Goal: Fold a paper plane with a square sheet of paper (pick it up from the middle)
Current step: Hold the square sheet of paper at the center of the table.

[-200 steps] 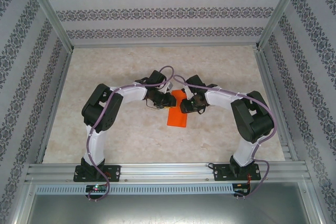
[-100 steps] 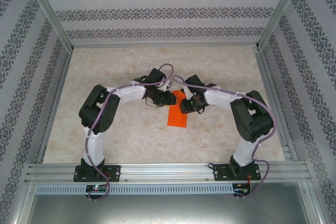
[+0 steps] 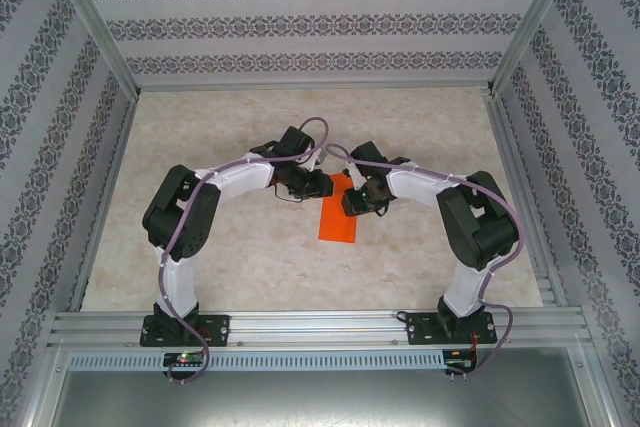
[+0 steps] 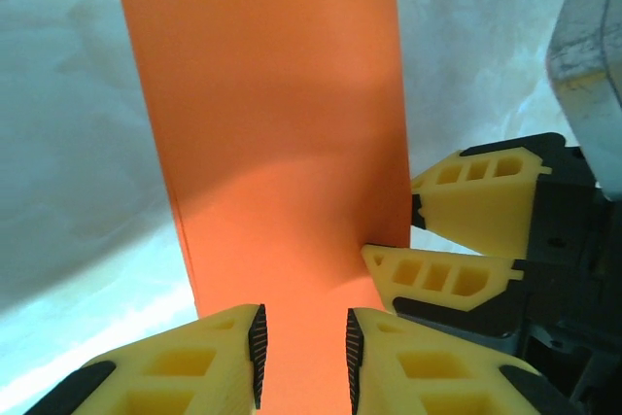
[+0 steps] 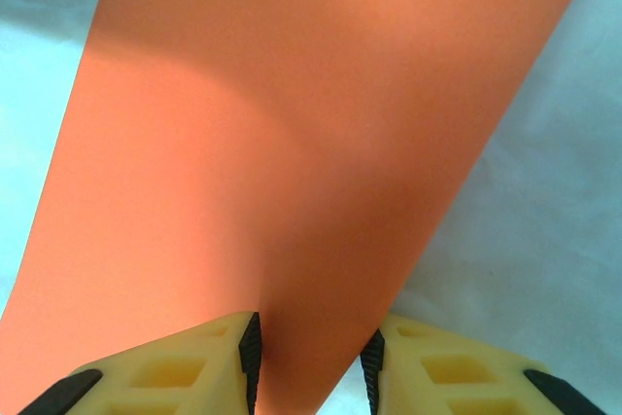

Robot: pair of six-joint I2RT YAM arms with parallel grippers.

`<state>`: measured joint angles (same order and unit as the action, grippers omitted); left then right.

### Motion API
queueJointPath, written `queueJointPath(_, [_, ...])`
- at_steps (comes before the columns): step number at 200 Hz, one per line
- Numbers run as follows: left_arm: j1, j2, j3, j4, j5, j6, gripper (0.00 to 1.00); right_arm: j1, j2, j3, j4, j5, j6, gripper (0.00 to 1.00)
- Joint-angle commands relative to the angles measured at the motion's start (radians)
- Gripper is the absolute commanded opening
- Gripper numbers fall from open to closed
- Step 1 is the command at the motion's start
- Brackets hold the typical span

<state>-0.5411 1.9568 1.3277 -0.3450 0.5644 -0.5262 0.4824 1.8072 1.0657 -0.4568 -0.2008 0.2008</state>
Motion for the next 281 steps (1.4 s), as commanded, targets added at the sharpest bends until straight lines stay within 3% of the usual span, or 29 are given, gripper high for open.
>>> queueJointPath(1, [0.015,-0.047,-0.018,-0.038,-0.039,0.019,0.31,0.013,0.036,0.011,-0.037,0.027,-0.026,0.36])
queueJointPath(281, [-0.025,0.060,-0.009,0.072,0.059,-0.043,0.30,0.019,0.055,0.008,-0.020,0.021,-0.005,0.38])
